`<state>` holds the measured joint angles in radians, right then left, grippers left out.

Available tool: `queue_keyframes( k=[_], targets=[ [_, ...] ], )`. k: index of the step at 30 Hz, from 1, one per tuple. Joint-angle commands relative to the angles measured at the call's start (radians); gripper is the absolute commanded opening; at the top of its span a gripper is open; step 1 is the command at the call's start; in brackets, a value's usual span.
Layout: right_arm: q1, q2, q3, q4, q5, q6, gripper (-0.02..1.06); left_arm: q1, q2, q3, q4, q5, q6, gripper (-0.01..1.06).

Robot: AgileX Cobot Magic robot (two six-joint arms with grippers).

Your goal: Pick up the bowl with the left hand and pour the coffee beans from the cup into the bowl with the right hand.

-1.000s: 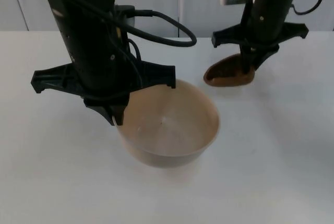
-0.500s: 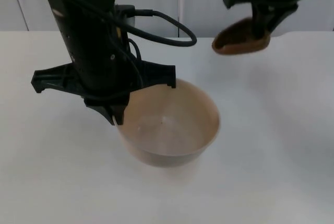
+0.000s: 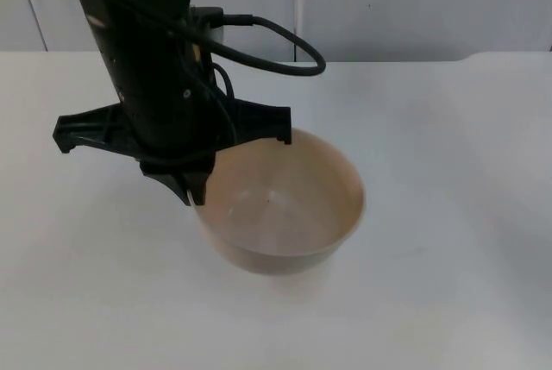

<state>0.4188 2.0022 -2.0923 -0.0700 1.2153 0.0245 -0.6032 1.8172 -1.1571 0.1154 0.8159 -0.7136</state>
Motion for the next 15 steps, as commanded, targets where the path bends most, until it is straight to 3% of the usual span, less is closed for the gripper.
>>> queue_keyframes(
  k=[1, 7, 15],
  targets=[
    [-0.001, -0.029, -0.003, 0.005, 0.006, -0.013, 0.0, -0.003, -0.003, -0.004, 0.005, -0.015, -0.009, 0.0],
    [0.023, -0.041, -0.003, 0.022, 0.006, -0.024, 0.0, -0.003, -0.003, -0.004, 0.005, -0.027, -0.009, 0.0],
    [0.073, -0.041, 0.066, 0.006, 0.006, -0.036, 0.0, -0.001, -0.003, -0.004, 0.01, -0.106, -0.021, 0.0]
  ],
)
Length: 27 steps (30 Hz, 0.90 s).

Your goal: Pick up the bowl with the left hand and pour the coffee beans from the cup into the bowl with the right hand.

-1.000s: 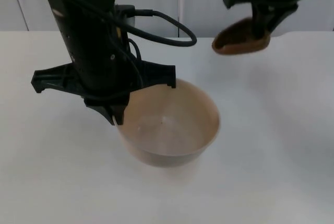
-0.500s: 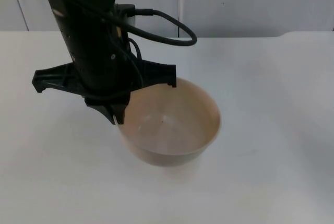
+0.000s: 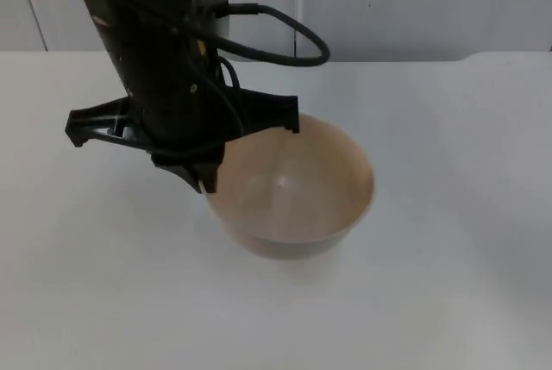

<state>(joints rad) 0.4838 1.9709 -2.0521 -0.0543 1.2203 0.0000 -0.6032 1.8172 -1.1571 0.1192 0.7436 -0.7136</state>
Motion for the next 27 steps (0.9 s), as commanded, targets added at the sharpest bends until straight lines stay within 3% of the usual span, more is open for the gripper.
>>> queue_keyframes(
  k=[1, 9, 14, 20, 24, 27],
  targets=[
    [0.015, -0.01, 0.041, -0.013, 0.001, -0.012, 0.0, -0.001, -0.003, -0.004, 0.008, -0.041, -0.035, 0.0],
    [0.041, -0.01, 0.117, -0.035, 0.001, -0.012, 0.0, -0.001, -0.003, -0.004, 0.048, -0.05, -0.18, 0.0],
    [0.124, -0.01, 0.167, -0.181, 0.001, 0.023, 0.0, -0.001, -0.003, -0.004, 0.103, -0.046, -0.238, 0.0],
    [0.193, -0.01, 0.177, -0.225, 0.001, 0.04, 0.0, -0.001, -0.003, -0.004, 0.103, -0.046, -0.242, 0.0],
    [0.254, -0.01, 0.177, -0.381, 0.001, 0.103, 0.0, -0.001, -0.003, -0.004, 0.101, -0.046, -0.242, 0.0],
    [0.279, -0.01, 0.177, -0.44, 0.001, 0.116, 0.0, -0.001, -0.003, -0.004, 0.099, -0.046, -0.242, 0.0]
  ],
)
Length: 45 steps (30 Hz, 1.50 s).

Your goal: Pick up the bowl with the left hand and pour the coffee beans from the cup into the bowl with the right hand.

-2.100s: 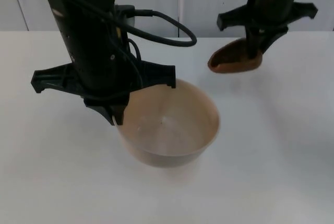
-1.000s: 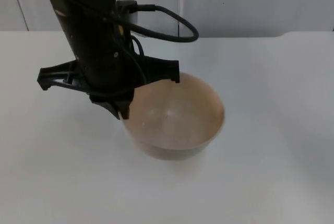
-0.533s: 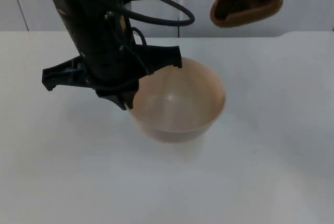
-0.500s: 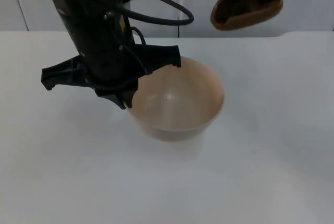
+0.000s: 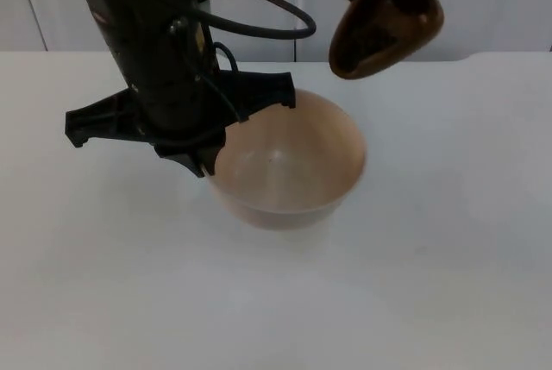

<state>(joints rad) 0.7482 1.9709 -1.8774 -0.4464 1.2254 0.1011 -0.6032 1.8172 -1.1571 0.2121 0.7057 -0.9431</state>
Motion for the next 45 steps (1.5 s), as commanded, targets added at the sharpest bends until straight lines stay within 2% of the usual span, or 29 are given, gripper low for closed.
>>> queue_keyframes(
  k=[1, 6, 10, 13, 28, 39, 45],
  targets=[
    [0.029, -0.01, 0.003, -0.07, -0.004, 0.02, 0.0, -0.001, -0.003, -0.004, 0.006, -0.008, -0.012, 0.0],
    [0.081, -0.01, 0.003, -0.173, -0.004, 0.049, 0.0, -0.001, -0.003, -0.004, 0.006, -0.006, -0.012, 0.0],
    [0.1, -0.01, 0.003, -0.191, -0.004, 0.052, 0.0, -0.001, -0.003, -0.004, 0.004, -0.006, -0.012, 0.0],
    [0.114, -0.01, 0.003, -0.245, -0.004, 0.073, 0.0, -0.001, -0.003, -0.004, 0.003, -0.004, -0.012, 0.0],
    [0.147, -0.01, 0.003, -0.319, -0.004, 0.069, 0.0, -0.001, -0.003, -0.004, 0.0, -0.002, -0.012, 0.0],
    [0.242, -0.01, 0.003, -0.521, -0.004, 0.069, 0.0, -0.001, -0.003, -0.004, 0.0, 0.003, -0.012, 0.0],
    [0.253, -0.01, 0.003, -0.559, -0.004, 0.048, 0.0, -0.001, -0.003, -0.004, 0.0, 0.015, -0.012, 0.0]
  ],
)
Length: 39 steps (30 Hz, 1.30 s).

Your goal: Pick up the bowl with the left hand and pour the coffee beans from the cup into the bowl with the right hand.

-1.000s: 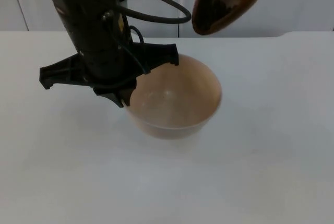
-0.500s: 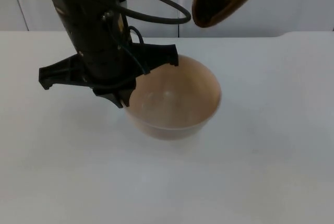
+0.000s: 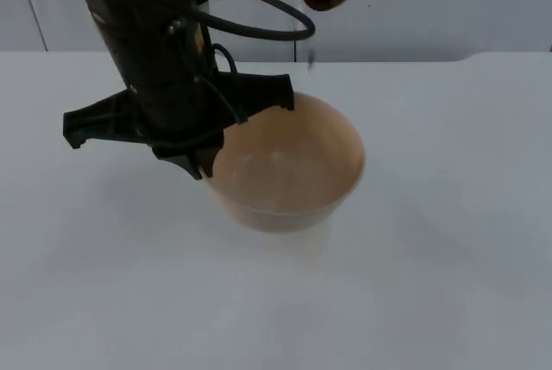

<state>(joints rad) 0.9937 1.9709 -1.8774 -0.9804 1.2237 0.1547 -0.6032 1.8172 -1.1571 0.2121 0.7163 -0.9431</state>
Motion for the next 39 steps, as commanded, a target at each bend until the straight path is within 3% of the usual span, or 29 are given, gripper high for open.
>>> queue_keyframes(
  k=[1, 12, 18, 39],
  targets=[
    [0.007, -0.01, 0.003, -0.025, -0.003, -0.013, 0.0, -0.001, -0.003, -0.004, 0.0, 0.006, -0.012, 0.0],
    [0.032, -0.01, 0.003, -0.04, -0.003, -0.044, 0.0, -0.001, -0.003, -0.004, 0.0, 0.01, -0.012, 0.0],
    [0.053, -0.01, 0.003, -0.117, -0.003, -0.051, 0.0, -0.001, -0.003, -0.004, 0.0, 0.01, -0.012, 0.0],
    [0.065, -0.01, 0.003, -0.144, -0.003, -0.053, 0.0, -0.001, -0.003, -0.004, -0.002, 0.01, -0.012, 0.0]
  ],
)
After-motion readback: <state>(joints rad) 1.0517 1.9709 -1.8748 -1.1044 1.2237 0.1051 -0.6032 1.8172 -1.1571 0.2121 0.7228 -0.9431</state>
